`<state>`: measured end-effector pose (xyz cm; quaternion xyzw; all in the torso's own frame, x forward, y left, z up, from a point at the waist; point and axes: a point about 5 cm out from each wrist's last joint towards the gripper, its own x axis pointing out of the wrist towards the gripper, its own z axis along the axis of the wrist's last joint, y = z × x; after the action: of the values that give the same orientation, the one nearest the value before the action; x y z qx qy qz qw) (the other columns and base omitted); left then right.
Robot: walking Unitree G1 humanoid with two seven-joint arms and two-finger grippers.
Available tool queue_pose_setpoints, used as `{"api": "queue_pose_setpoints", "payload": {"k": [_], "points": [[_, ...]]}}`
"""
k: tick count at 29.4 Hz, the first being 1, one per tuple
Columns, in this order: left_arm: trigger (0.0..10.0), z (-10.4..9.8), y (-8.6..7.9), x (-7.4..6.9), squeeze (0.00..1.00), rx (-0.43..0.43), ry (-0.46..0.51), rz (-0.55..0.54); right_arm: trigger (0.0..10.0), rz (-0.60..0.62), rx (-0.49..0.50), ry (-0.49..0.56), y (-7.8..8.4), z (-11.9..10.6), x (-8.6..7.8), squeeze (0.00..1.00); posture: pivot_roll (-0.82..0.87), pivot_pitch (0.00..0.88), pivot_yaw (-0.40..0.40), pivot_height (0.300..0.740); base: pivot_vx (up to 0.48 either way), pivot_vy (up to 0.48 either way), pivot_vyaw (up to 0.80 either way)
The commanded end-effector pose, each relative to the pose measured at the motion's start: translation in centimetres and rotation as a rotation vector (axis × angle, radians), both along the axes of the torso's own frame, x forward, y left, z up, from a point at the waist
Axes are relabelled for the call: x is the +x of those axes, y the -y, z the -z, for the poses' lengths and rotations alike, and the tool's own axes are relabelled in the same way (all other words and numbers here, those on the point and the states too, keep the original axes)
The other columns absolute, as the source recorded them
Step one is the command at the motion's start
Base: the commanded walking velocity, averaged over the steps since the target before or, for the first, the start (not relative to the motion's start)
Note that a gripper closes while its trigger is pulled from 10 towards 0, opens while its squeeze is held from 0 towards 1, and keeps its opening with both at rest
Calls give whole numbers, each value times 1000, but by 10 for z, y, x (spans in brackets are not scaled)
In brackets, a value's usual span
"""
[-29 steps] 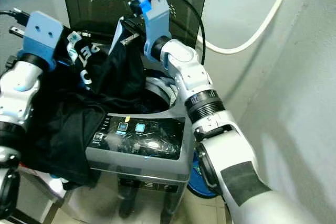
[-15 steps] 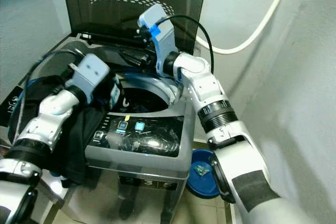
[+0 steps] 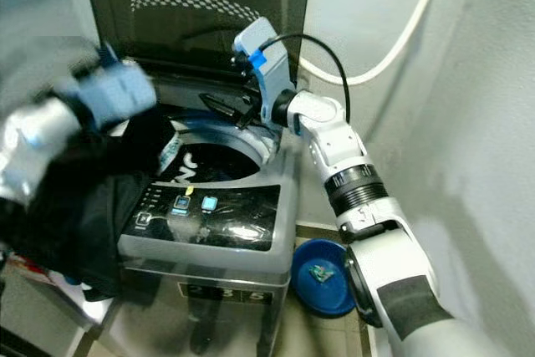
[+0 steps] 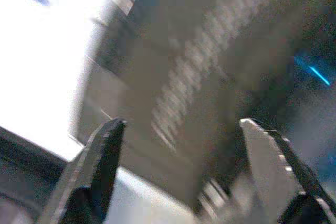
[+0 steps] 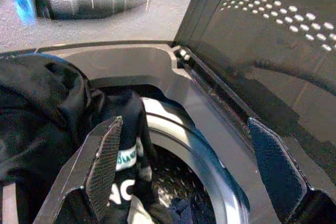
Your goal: Clothes washing
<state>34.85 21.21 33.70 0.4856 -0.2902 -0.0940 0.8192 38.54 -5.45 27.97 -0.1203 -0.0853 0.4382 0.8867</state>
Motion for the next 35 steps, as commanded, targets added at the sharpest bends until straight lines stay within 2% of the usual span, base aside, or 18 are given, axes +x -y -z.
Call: {"api": "queue_pose_setpoints", "payload": {"k": [1, 2, 3, 4, 5, 6, 7, 8, 10, 11, 12, 14, 16, 18, 22, 26, 30, 35], "points": [[10000, -4, 2, -6, 1000, -32, -14, 61, 10000, 22, 0, -24, 5, 6, 1, 1000, 171, 0, -64, 740, 0, 0, 0], [10000, -4, 2, -6, 1000, -32, -14, 61, 10000, 22, 0, -24, 5, 6, 1, 1000, 171, 0, -64, 740, 0, 0, 0], [10000, -28, 12, -26, 1000, -141, 13, 237, 10000, 17, 5, -26, 4, 6, 0, 1000, 171, 0, -60, 740, 0, 0, 0], [10000, -28, 12, -26, 1000, -141, 13, 237, 10000, 17, 5, -26, 4, 6, 0, 1000, 171, 0, -60, 740, 0, 0, 0], [10000, -39, 19, -51, 753, -201, -10, 430, 10000, 13, 7, -29, 3, 7, -1, 1000, 173, 0, -58, 740, 0, 0, 0], [10000, -39, 19, -51, 753, -201, -10, 430, 10000, 13, 7, -29, 3, 7, -1, 1000, 173, 0, -58, 740, 0, 0, 0], [10000, -24, 19, -75, 0, -164, -120, 569, 10000, 12, 8, -33, 3, 8, -2, 1000, 176, 0, -56, 740, 0, 0, 0], [10000, -10, 19, -90, 0, -123, -211, 639, 10000, 12, 8, -35, 3, 9, -2, 1000, 176, 0, -56, 740, 0, 0, 0], [10000, -10, 19, -90, 0, -123, -211, 639, 10000, 12, 8, -35, 3, 9, -2, 1000, 176, 0, -56, 740, 0, 0, 0], [10000, 15, 13, -97, 0, -62, -346, 617, 10000, 17, 6, -36, 4, 10, -1, 1000, 178, 0, -55, 740, 0, 0, 0], [10000, 15, 13, -97, 0, -62, -346, 617, 10000, 17, 6, -36, 4, 10, -1, 1000, 178, 0, -55, 740, 0, 0, 0], [10000, 65, -7, -107, 0, 62, -601, 458, 10000, 35, 4, -43, 6, 12, 0, 1000, 185, 0, -57, 740, 0, 0, 0], [10000, 65, -7, -107, 0, 62, -601, 458, 10000, 35, 4, -43, 6, 12, 0, 1000, 185, 0, -57, 740, 0, 0, 0], [10000, 88, -31, -111, 0, 75, -670, 232, 10000, 53, 0, -53, 9, 14, 2, 1000, 190, 0, -64, 740, 0, 0, 0], [10000, 89, -40, -111, 0, 32, -644, 140, 10000, 59, -2, -57, 9, 15, 3, 1000, 193, 0, -65, 740, 0, 0, 0], [10000, 107, -70, -126, 0, -334, -503, -154, 10000, 77, -16, -67, 12, 17, 5, 1000, 194, 0, -72, 740, 0, 0, 0], [10000, 122, -84, -140, 0, -473, -462, -255, 10000, 86, -25, -75, 13, 18, 6, 1000, 201, 0, -78, 740, 0, 0, 0], [10000, 131, -88, -145, 0, -571, -437, -256, 10000, 85, -25, -80, 12, 19, 6, 1000, 220, 0, -95, 740, 0, 0, 0]]}}
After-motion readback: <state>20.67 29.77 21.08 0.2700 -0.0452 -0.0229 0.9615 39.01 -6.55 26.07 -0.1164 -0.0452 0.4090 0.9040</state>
